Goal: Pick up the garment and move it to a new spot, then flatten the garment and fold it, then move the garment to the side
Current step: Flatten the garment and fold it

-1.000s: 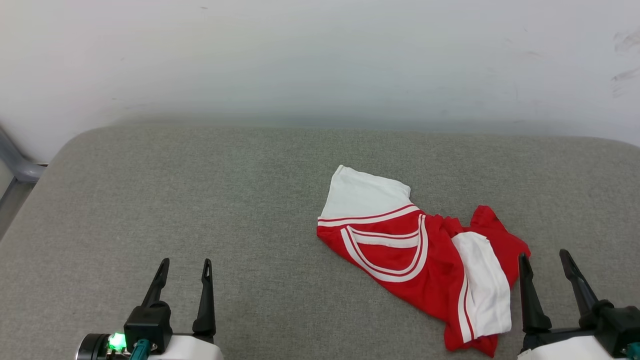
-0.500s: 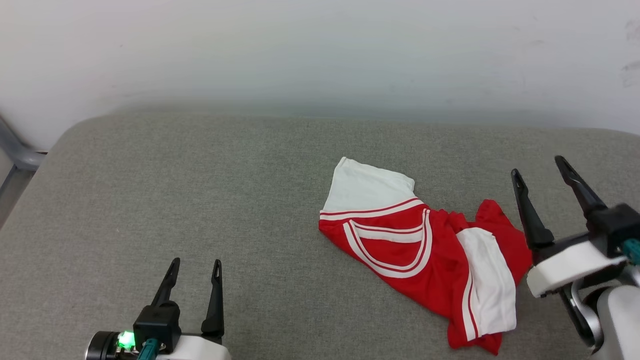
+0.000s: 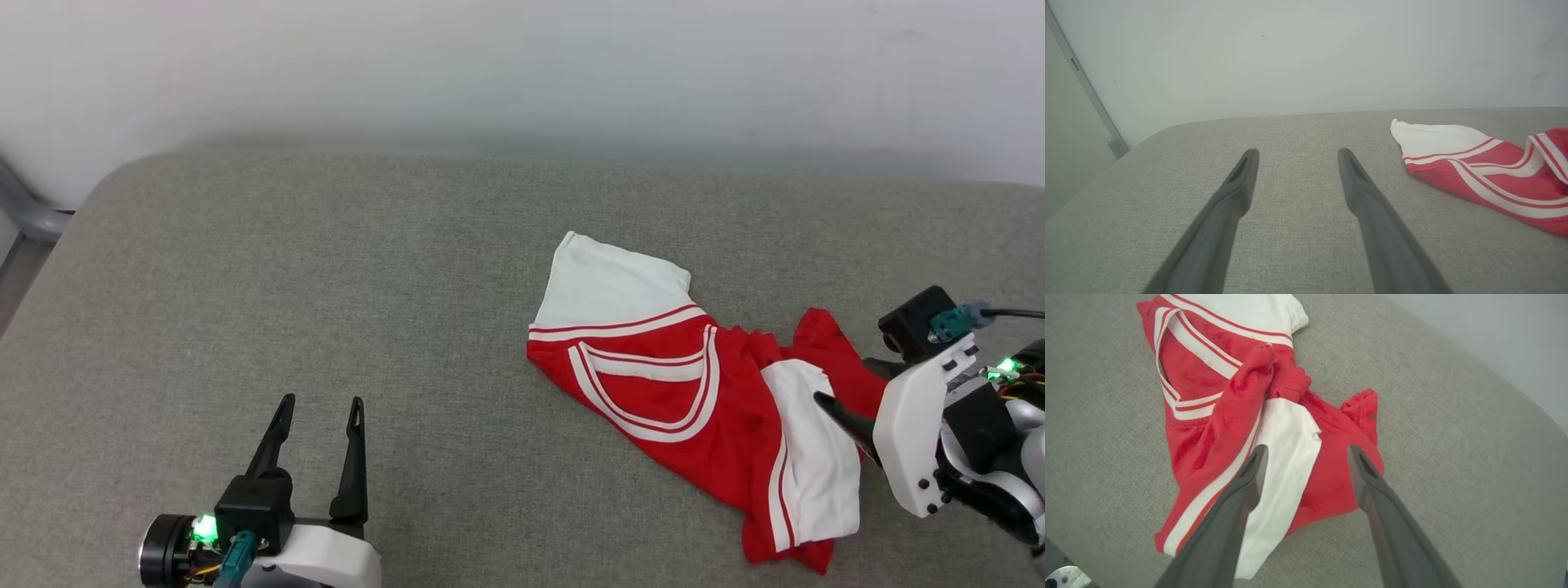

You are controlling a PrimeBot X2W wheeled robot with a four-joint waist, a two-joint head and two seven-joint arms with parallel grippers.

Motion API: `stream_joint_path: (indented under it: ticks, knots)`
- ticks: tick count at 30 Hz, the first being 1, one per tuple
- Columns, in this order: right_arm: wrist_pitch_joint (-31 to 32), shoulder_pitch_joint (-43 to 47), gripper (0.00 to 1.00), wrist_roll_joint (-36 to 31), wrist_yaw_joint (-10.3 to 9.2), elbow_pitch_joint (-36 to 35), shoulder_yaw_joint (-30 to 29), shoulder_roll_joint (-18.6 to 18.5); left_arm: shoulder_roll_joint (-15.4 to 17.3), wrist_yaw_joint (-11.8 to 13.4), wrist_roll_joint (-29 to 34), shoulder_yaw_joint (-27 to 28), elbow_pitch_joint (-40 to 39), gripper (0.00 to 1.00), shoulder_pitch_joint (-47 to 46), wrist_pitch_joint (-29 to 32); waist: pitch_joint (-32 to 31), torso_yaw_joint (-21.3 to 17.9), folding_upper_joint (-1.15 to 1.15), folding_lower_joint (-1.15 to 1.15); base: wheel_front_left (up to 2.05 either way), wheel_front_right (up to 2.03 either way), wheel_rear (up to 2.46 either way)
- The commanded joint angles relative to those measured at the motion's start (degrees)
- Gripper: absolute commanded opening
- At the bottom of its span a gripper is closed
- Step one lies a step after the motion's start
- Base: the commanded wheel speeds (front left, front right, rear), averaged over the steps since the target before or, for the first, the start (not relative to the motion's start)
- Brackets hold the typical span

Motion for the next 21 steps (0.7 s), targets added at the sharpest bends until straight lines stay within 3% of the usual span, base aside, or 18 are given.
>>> stream_joint_path:
  ticks: [1,12,21]
  knots:
    - [1.9,-1.8,1.0,1.2,-0.08,-0.6,1.2,-1.2,-0.1,-0.2,0.3,0.0,-0.2,1.0,-1.0,-0.1,1.0,0.5,0.0,-0.01,0.0,0.0,0.0]
    - [8.4,-5.8,1.0,4.0,-0.08,5.9,9.5,-3.1,-1.1,-0.9,0.3,-0.5,-0.6,1.0,-4.2,-0.1,8.0,3.5,0.0,-0.01,0.0,0.0,0.0]
    - [7.2,-4.9,1.0,7.8,-0.05,16.2,19.6,0.1,-1.5,-1.1,0.0,-0.1,-0.2,1.0,-6.3,-0.1,11.7,4.3,0.0,-0.01,0.0,0.0,0.0]
